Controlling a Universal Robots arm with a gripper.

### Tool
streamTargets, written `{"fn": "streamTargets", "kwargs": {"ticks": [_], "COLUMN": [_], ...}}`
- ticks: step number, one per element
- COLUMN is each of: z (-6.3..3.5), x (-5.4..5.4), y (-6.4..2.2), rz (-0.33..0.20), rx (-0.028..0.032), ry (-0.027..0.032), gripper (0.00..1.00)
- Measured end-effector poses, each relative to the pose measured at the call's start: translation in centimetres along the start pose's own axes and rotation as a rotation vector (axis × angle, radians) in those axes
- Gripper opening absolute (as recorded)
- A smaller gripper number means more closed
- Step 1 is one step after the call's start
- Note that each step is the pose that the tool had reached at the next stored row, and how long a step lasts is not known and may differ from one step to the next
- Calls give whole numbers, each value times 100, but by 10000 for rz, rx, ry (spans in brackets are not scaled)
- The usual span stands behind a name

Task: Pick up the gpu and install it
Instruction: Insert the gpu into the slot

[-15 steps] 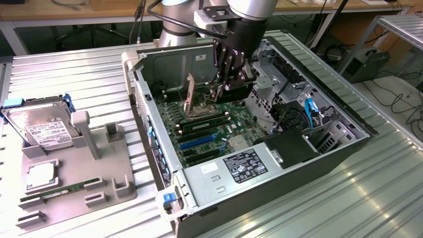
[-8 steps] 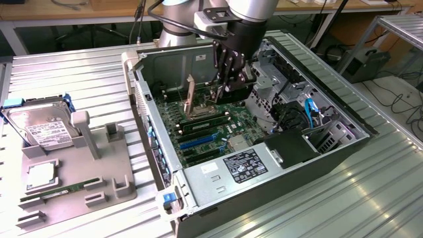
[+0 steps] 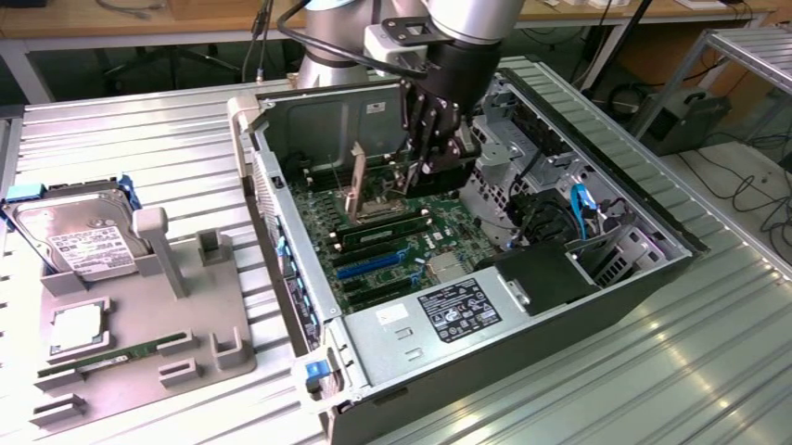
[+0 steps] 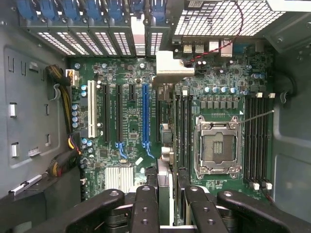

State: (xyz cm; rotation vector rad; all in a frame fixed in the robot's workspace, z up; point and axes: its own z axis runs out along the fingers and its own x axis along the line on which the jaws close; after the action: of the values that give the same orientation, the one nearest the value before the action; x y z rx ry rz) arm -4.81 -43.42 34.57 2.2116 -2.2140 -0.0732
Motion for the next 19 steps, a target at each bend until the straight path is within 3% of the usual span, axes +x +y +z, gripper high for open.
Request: {"fn": "streamTargets", "kwargs": {"ticks": [19], "z": [22], "x": [57], "y": [-1], "rz": [0], "rx": [0], "ry": [0], "gripper": [26]}}
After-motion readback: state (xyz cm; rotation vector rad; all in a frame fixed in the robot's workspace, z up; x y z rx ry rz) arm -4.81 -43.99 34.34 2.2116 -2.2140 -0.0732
